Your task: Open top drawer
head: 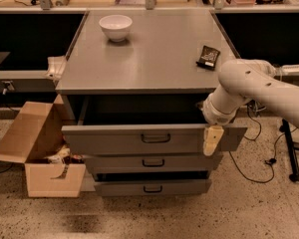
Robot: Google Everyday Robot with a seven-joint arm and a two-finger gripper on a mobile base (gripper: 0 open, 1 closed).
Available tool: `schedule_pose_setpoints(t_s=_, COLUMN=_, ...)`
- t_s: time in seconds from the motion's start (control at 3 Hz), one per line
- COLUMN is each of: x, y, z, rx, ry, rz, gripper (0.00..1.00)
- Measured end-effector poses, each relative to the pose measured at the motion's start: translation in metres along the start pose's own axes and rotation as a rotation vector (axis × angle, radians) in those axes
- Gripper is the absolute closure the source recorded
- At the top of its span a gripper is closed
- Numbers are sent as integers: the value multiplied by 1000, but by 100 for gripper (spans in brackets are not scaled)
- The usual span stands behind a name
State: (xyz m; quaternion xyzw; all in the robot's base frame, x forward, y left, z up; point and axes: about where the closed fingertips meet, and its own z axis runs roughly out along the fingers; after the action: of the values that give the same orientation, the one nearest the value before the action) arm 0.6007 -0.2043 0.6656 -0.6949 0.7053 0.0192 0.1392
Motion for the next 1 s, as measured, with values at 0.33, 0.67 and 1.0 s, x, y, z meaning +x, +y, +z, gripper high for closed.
schedule_pose_setpoints(t_s=0.33, x=5, y=13, z=0, rx=-51, ry=-19, rz=1, gripper=0)
schedule_pose_setpoints(t_s=0.67, x=21, y=50, z=-3, rx=-168, ry=-43, rz=12, gripper=9)
schedule_pose_setpoints(t_s=1.0, x=30, y=72, z=-6, rx=-229, ry=-56, rz=18, gripper=33)
